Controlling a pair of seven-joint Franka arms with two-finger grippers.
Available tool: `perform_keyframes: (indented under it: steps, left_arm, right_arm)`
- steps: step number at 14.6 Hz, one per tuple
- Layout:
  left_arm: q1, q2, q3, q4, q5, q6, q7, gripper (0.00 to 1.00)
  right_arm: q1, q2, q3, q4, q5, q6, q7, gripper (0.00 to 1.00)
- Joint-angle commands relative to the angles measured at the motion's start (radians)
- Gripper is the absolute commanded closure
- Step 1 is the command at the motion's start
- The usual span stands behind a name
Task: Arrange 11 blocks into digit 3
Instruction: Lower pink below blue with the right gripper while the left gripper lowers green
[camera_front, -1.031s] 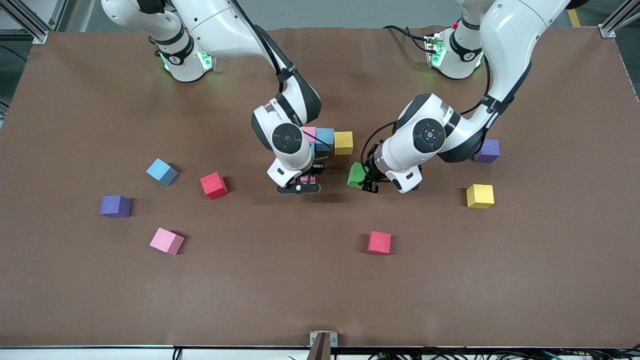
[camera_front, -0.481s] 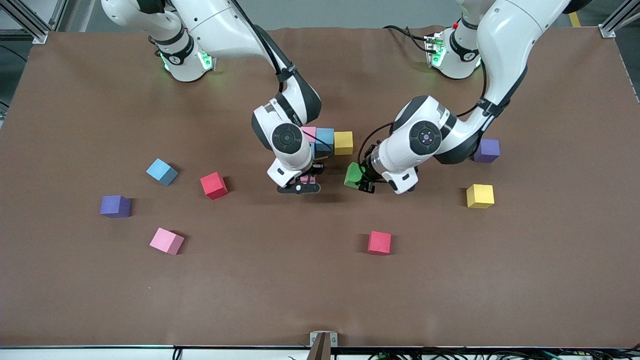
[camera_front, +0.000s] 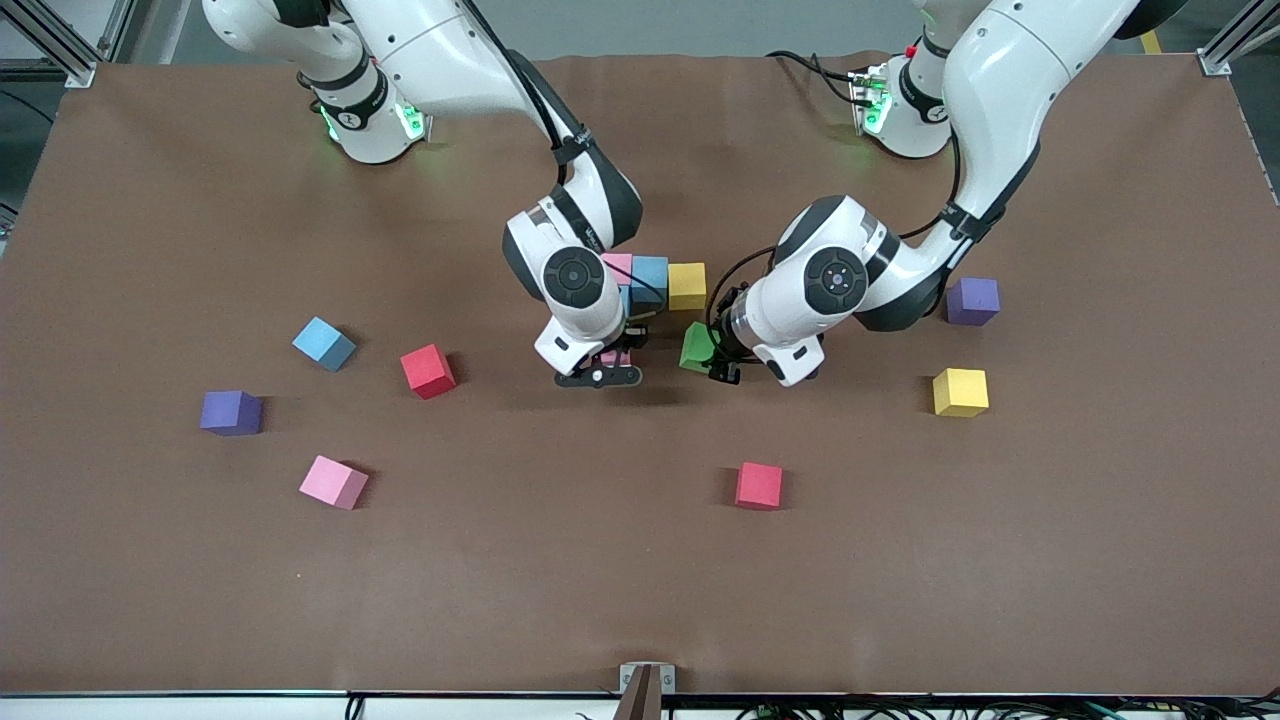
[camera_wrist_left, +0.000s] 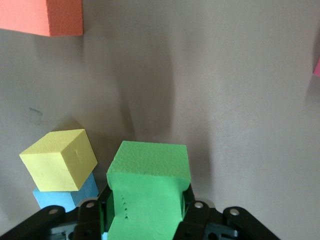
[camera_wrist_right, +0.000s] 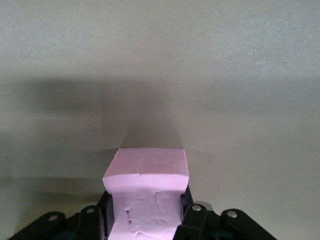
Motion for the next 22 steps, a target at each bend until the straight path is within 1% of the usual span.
perform_keyframes:
  steps: [1, 11, 12, 13, 14, 17, 20, 22]
  left_arm:
    - [-0.01, 0.006, 0.005, 0.015, 0.0, 0.003, -0.029, 0.71]
    - [-0.009, 0.012, 0.005, 0.015, 0.001, 0.003, 0.0, 0.69]
    - [-0.009, 0.012, 0.005, 0.015, 0.001, 0.003, 0.0, 0.69]
    - [-0.009, 0.012, 0.005, 0.015, 0.001, 0.001, 0.0, 0.7]
    - [-0.009, 0.012, 0.005, 0.015, 0.001, 0.001, 0.002, 0.7]
    - [-0.01, 0.012, 0.005, 0.015, 0.001, 0.001, 0.002, 0.7]
    - [-0.01, 0.013, 0.005, 0.018, 0.001, 0.001, 0.0, 0.7]
    - [-0.01, 0.013, 0.005, 0.021, 0.001, 0.001, 0.0, 0.7]
  right_arm:
    - [0.0, -0.012, -0.004, -0.042, 0.009, 0.012, -0.025, 0.71]
    - [-0.002, -0.015, -0.004, -0.044, 0.009, -0.016, -0.023, 0.7]
    - [0.0, -0.015, -0.004, -0.044, 0.009, -0.016, -0.023, 0.63]
    - [0.001, -0.015, -0.004, -0.047, 0.009, -0.016, -0.011, 0.25]
    - [0.0, -0.015, -0.004, -0.047, 0.01, -0.016, -0.007, 0.0]
    - [0.0, -0.026, -0.004, -0.041, 0.012, -0.032, -0.005, 0.0]
    - [-0.002, -0.087, -0.005, -0.028, 0.016, -0.1, -0.003, 0.0]
    - [-0.02, -0.13, -0.01, 0.004, 0.015, -0.161, 0.033, 0.0]
